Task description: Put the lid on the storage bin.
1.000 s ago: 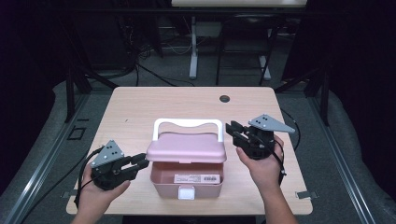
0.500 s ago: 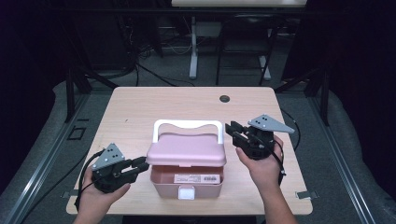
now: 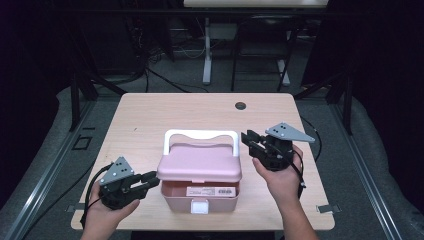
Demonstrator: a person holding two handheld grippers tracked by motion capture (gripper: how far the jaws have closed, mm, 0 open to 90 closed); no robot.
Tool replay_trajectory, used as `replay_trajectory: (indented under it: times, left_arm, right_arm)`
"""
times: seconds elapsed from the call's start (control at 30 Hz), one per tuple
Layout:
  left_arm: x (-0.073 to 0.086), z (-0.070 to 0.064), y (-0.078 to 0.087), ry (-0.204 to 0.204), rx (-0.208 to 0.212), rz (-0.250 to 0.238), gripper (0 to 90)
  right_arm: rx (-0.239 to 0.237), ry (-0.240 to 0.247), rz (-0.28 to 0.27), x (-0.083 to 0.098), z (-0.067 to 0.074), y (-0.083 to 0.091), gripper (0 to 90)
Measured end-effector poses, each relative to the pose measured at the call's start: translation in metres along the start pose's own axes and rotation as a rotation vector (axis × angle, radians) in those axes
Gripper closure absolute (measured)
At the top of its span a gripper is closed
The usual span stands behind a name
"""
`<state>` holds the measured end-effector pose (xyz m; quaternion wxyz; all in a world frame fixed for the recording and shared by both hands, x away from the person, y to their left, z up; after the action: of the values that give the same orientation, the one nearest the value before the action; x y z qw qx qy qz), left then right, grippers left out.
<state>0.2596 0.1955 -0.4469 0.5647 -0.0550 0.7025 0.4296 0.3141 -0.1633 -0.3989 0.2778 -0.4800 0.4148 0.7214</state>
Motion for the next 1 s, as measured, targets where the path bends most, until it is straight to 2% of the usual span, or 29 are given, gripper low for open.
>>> replay_trajectory:
  times: [0.5, 1.0]
  left_arm:
    - [0.008, -0.002, -0.003, 0.002, 0.012, 0.014, 75.2]
    - [0.017, -0.005, -0.006, 0.005, 0.022, 0.022, 75.2]
  right_arm:
    - [-0.003, -0.005, 0.008, 0.002, -0.001, -0.002, 73.9]
    - [-0.013, -0.003, 0.04, 0.007, 0.001, -0.011, 73.2]
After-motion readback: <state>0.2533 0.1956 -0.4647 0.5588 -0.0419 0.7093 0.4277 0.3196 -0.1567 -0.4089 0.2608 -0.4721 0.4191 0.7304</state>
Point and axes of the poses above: each handheld gripper's, and its own axes: y roughly backward along the jaws, x roughly out of its underside, z roughly to its left, the point moved 2 cm from there along -y, roughly forward along the jaws, and after that the axes turned 5 degrees about -y, right-handed, at the moved point
